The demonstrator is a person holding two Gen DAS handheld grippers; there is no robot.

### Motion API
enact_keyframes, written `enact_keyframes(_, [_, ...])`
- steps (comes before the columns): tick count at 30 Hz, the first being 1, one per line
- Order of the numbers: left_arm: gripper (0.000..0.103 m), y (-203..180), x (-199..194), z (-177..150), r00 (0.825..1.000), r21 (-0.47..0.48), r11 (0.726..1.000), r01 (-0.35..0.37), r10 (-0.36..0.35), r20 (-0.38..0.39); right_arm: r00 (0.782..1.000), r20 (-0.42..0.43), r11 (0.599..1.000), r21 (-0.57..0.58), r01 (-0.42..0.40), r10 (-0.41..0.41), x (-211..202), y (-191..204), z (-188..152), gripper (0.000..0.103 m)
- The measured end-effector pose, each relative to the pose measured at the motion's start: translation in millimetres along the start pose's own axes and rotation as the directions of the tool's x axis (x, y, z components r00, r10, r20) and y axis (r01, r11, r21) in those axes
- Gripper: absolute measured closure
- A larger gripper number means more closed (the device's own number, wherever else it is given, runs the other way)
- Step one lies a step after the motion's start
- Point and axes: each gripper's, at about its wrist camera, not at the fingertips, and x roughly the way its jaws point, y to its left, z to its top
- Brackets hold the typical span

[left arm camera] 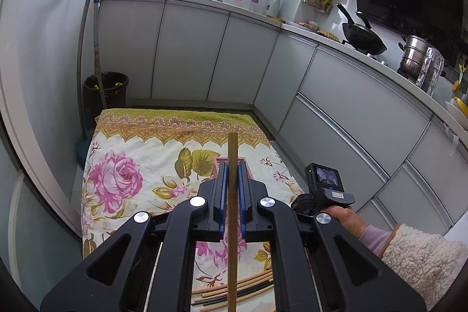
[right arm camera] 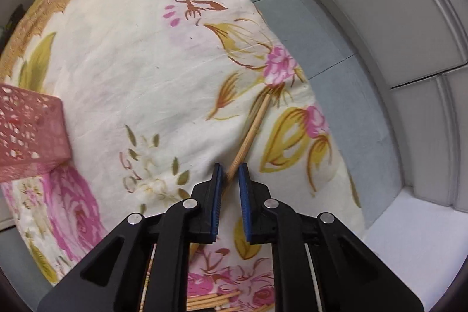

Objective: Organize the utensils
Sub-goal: 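Carry both held chopsticks upright toward the pink pen holder, then lower the left gripper's chopstick into the pink holder and open the left gripper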

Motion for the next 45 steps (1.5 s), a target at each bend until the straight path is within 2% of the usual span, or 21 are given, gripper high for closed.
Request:
enact_keyframes(2, [0.097,3,-1,1,1.0,-0.008,1.0,-0.004,0.004,0.007,0.996,0.021,0.996,0.03,-0.083,0.082,-5,-10,2,0.094])
enact_keyframes(5, [0.097,3,-5,2,1.0,-0.013,1.0,-0.002,0.002,0.023,0.978,0.082,0.98,0.046,-0.195,0.19,-23,-26,-3,0.095])
enact_keyframes(8, [0.097,-1,-7,3,0.999,-0.013,1.0,0.009,-0.008,0.045,0.951,0.16,0.963,0.004,-0.27,0.266,-52,-36,-21,0.095])
enact_keyframes(10, [0.097,-6,-7,4,0.998,-0.008,1.0,0.013,-0.013,0.061,0.922,0.224,0.948,-0.045,-0.314,0.316,-72,-44,-41,0.096])
enact_keyframes(15, [0.097,-21,4,9,0.995,0.002,1.0,0.028,-0.028,0.1,0.84,0.366,0.916,-0.184,-0.358,0.402,-129,-46,-84,0.097])
enact_keyframes(19, [0.097,-29,25,20,0.992,-0.008,0.999,0.031,-0.03,0.125,0.787,0.428,0.895,-0.264,-0.361,0.444,-168,-44,-96,0.097])
enact_keyframes(25, [0.097,-36,67,44,0.981,-0.023,1.0,-0.001,0.006,0.194,0.723,0.476,0.865,-0.325,-0.384,0.5,-205,-45,-93,0.097])
enact_keyframes(28, [0.097,-38,90,58,0.969,-0.03,0.999,-0.035,0.041,0.244,0.698,0.495,0.854,-0.335,-0.397,0.519,-217,-51,-87,0.097])
enact_keyframes(31, [0.097,-39,112,72,0.946,-0.037,0.996,-0.076,0.084,0.312,0.682,0.504,0.848,-0.346,-0.402,0.53,-226,-56,-78,0.097])
enact_keyframes(34, [0.097,-37,133,81,0.931,-0.053,0.994,-0.096,0.108,0.348,0.674,0.503,0.84,-0.35,-0.414,0.541,-231,-59,-68,0.097])
enact_keyframes(38, [0.097,-39,164,83,0.907,-0.028,0.986,-0.165,0.163,0.389,0.667,0.492,0.829,-0.35,-0.437,0.56,-229,-60,-55,0.097])
enact_keyframes(43, [0.097,-34,197,78,0.899,-0.016,0.978,-0.206,0.196,0.393,0.664,0.482,0.82,-0.353,-0.45,0.572,-223,-55,-42,0.097])
enact_keyframes(45, [0.096,-30,205,72,0.904,-0.025,0.978,-0.209,0.203,0.376,0.657,0.48,0.814,-0.351,-0.463,0.581,-222,-51,-38,0.097])
